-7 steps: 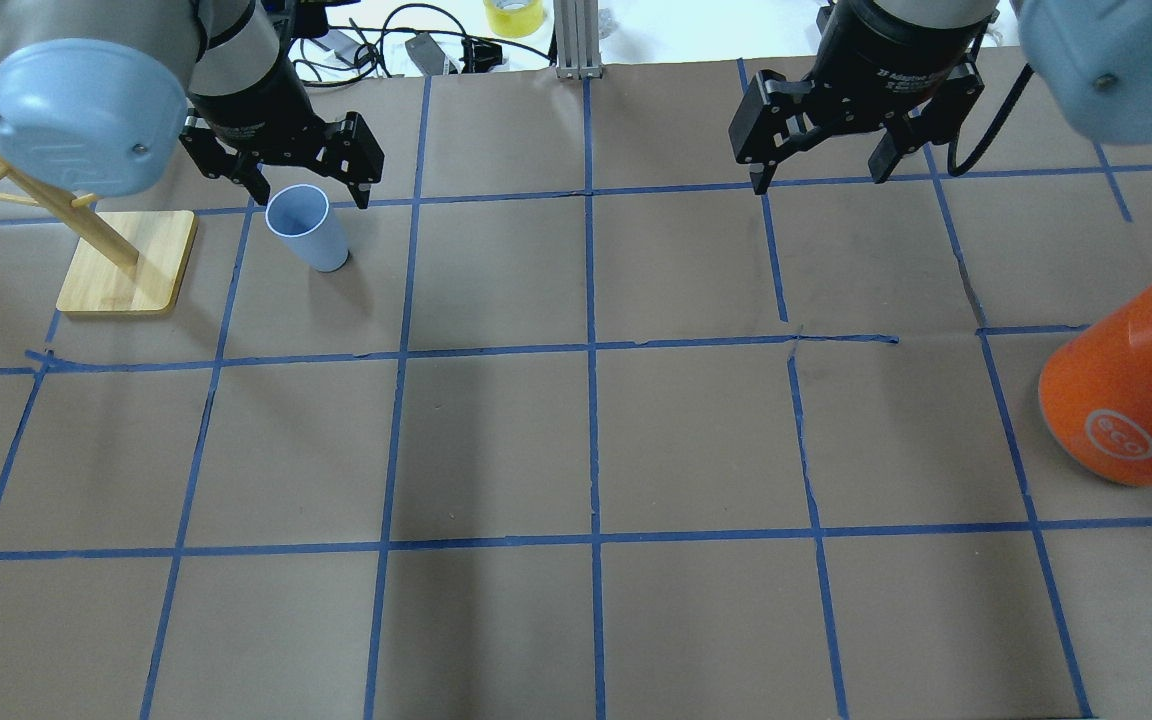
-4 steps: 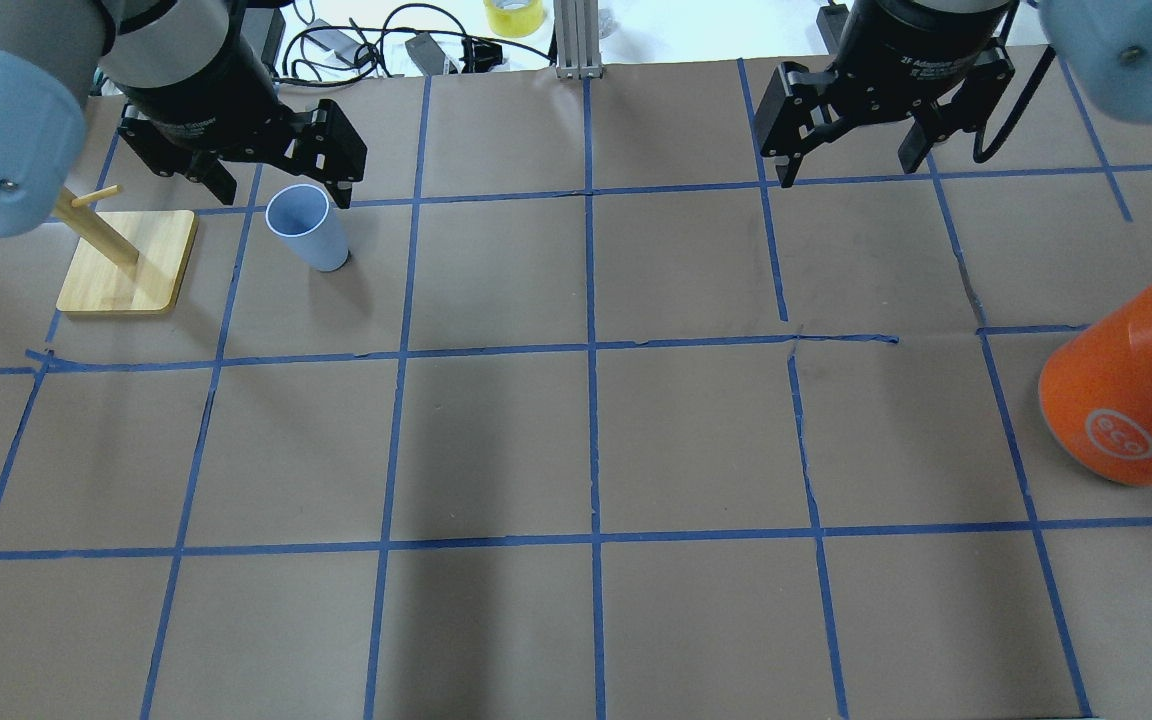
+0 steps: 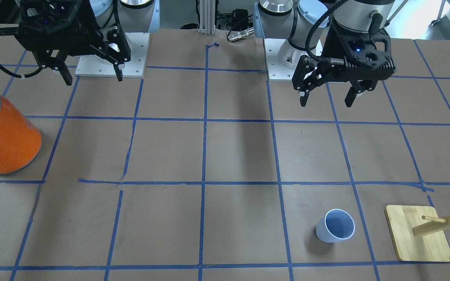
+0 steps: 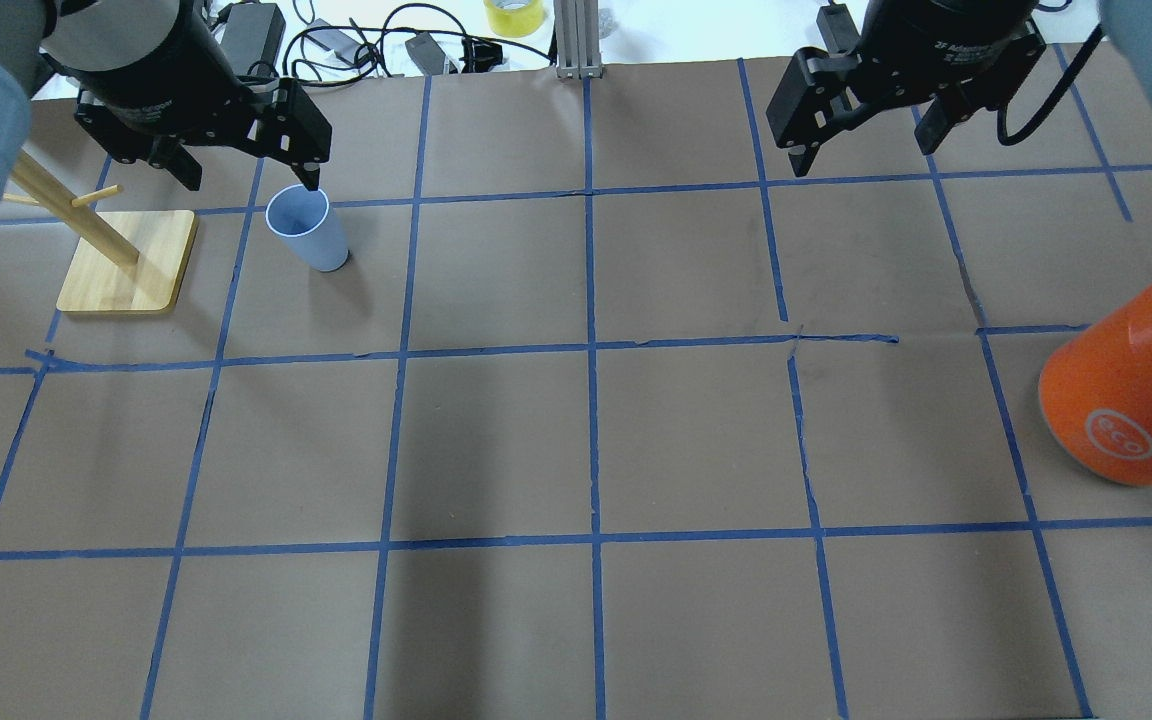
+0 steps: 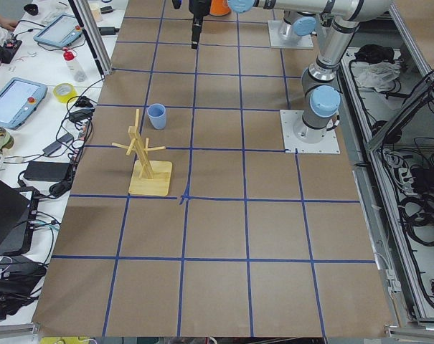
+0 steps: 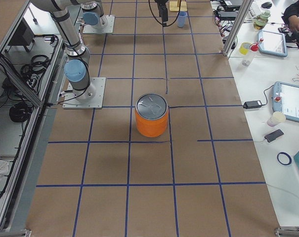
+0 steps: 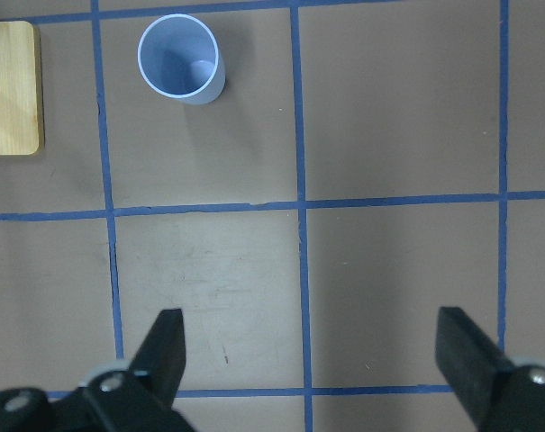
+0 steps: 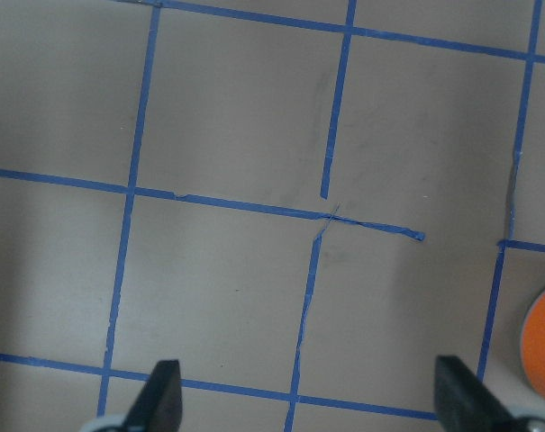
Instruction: Flip cup
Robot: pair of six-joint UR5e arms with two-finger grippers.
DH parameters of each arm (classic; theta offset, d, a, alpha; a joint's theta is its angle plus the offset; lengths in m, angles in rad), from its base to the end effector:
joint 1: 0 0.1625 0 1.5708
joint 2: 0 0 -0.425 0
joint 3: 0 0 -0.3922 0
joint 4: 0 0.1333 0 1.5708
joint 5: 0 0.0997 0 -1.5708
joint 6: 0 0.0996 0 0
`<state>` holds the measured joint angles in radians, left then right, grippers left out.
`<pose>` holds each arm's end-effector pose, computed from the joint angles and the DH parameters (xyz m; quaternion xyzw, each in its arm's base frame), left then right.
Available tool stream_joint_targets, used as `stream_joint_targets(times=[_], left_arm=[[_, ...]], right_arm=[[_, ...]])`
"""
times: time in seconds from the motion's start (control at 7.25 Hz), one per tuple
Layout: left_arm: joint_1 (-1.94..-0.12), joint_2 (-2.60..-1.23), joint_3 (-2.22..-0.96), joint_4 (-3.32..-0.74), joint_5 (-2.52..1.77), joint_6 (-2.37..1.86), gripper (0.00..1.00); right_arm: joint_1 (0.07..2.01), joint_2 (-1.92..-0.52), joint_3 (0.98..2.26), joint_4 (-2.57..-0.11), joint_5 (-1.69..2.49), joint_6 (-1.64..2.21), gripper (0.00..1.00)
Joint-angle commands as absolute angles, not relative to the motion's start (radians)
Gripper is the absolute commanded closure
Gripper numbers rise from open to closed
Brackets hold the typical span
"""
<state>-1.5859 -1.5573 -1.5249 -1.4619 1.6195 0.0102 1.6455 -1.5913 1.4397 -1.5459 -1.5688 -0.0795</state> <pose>-0.1360 -0.4987 0.5294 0.0106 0.9961 -0.0841 0.0241 0.1697 -0.4791 0.5604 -0.0769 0.9950 -0.0633 0.0008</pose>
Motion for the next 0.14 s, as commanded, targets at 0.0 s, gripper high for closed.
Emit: stream_joint_targets(times=[0.0], left_arm=[[-1.585,-1.555,-1.531,-1.453,1.62,0.006,0.0]], right_arm=[[1.646,-1.592,1.442,-1.549,-1.568,-0.084,0.0]])
